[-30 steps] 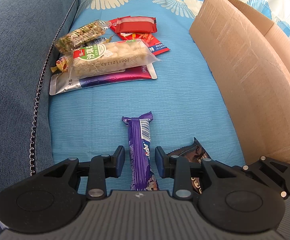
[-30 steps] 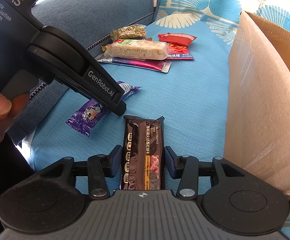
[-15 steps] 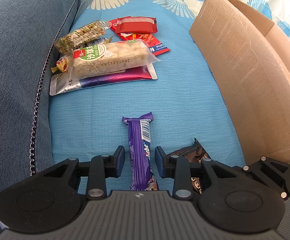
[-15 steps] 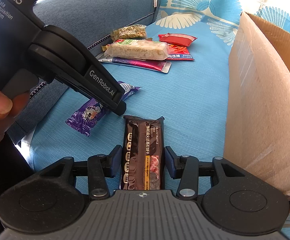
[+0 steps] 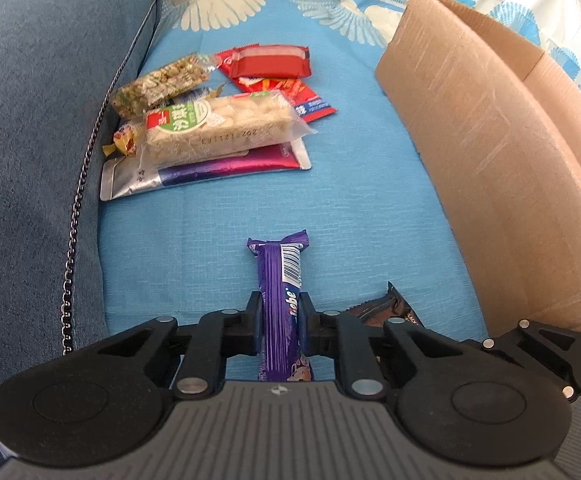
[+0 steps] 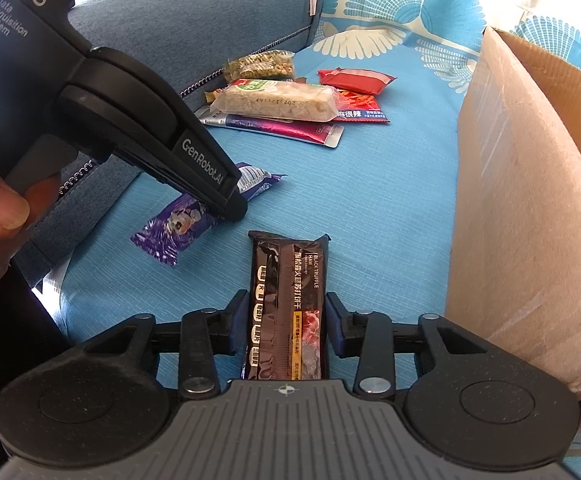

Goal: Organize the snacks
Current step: 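Close and lift the purple bar with the left while the right lifts the chocolate bar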

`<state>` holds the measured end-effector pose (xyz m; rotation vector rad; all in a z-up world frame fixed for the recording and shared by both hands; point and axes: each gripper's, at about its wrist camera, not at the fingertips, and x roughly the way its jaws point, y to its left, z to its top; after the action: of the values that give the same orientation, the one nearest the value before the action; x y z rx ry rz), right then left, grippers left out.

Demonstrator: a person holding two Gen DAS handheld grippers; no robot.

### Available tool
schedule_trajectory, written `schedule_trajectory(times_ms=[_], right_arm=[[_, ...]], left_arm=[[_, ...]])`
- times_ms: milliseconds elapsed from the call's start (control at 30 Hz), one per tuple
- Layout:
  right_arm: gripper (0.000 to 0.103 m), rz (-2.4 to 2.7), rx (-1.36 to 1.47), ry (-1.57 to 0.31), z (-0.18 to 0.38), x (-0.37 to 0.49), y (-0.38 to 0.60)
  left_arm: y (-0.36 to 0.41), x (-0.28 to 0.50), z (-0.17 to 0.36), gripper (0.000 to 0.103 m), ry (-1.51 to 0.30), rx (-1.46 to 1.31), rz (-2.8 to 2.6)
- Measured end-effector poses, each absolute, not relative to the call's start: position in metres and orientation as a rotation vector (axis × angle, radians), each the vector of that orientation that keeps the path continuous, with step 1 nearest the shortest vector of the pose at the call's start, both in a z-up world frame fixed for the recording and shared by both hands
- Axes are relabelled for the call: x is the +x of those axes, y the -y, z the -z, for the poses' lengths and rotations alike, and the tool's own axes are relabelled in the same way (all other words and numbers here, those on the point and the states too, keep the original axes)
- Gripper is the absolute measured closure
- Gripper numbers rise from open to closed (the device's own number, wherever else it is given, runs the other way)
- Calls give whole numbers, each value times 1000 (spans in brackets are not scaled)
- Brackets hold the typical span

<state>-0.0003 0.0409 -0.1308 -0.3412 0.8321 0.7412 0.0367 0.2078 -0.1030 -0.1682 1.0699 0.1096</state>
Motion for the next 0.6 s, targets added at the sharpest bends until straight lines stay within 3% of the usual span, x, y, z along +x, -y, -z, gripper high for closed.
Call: schedule_trajectory(times_ms=[600], right_arm=[[62, -698, -261, -561, 84, -38, -14]], left_arm=[[-218, -21, 43, 85, -686, -250, -178]])
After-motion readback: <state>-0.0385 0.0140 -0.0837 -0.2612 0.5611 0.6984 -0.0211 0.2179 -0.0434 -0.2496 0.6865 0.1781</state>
